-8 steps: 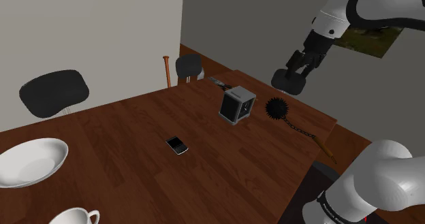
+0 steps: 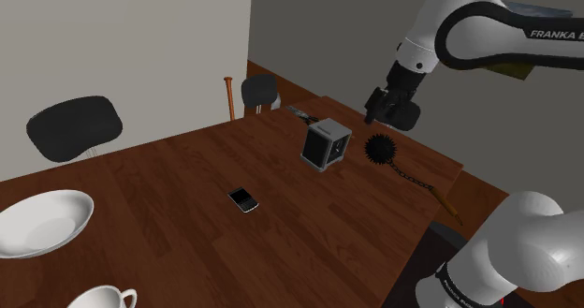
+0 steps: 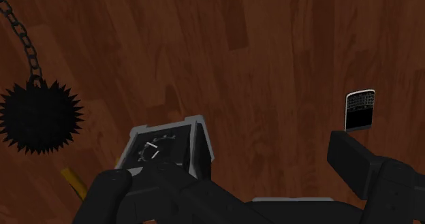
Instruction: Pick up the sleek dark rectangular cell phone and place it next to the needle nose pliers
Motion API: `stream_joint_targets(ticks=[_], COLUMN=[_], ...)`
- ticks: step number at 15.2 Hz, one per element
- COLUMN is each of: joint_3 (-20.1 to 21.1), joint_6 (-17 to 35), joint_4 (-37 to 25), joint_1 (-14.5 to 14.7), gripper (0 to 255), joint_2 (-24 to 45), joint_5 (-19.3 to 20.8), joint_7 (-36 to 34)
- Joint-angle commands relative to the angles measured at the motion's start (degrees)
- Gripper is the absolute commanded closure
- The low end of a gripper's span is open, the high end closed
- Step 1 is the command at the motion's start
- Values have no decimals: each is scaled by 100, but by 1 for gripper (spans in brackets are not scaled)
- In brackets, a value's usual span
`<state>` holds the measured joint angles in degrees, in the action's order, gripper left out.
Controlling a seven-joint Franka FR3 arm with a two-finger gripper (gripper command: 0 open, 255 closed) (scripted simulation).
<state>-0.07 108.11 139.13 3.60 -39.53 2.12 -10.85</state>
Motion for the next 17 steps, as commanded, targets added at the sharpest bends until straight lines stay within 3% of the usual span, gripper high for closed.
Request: stream_joint_targets(ticks=[1,9,17], joint_3=[80,450,841], joint_6=[421,1872,3139], joint_4=[106,244,-79], joint_1=[78,368,565], gripper=[0,0,0], joint_2=[284,1520,3041], joint_5=[-44,-149,4], joint_7=[-32,-198,-468])
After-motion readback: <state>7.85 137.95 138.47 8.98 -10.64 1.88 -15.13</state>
